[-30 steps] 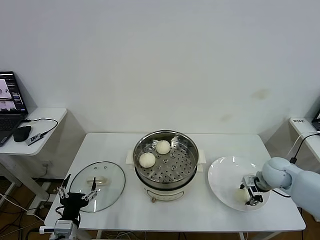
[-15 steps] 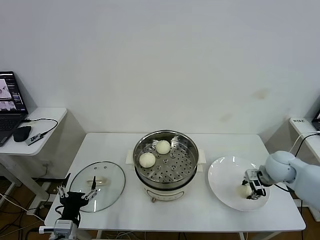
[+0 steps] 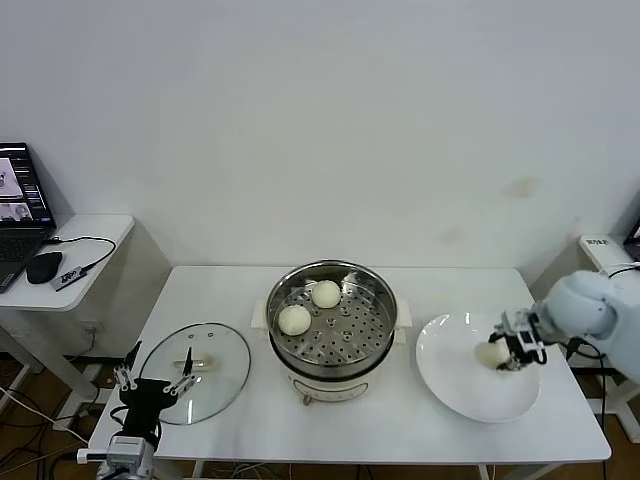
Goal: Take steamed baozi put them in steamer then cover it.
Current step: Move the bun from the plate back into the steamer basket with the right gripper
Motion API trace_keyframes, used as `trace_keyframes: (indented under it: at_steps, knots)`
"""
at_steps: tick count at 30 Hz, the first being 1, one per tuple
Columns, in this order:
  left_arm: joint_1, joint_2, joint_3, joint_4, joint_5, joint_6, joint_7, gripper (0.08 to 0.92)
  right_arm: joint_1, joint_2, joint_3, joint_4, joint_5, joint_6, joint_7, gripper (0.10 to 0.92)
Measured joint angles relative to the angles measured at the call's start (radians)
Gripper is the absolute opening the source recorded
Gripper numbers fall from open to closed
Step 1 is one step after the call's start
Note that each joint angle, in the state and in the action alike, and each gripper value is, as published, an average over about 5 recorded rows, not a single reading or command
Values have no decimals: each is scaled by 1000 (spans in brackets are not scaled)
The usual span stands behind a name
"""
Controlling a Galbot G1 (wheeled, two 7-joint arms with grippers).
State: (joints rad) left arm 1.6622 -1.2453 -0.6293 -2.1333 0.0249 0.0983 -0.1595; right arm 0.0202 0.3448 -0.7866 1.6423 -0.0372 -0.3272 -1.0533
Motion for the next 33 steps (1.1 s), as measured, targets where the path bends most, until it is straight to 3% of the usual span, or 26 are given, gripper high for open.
trace_keyframes:
  at_steps: [13, 33]
  knots:
    - [-16, 5, 6, 10, -3, 0, 0, 823, 360, 86, -192, 6, 137, -29, 20, 551]
    - [-10, 6, -36, 21, -7, 1, 0, 823, 562, 464, -434, -15, 255, 28, 120, 551]
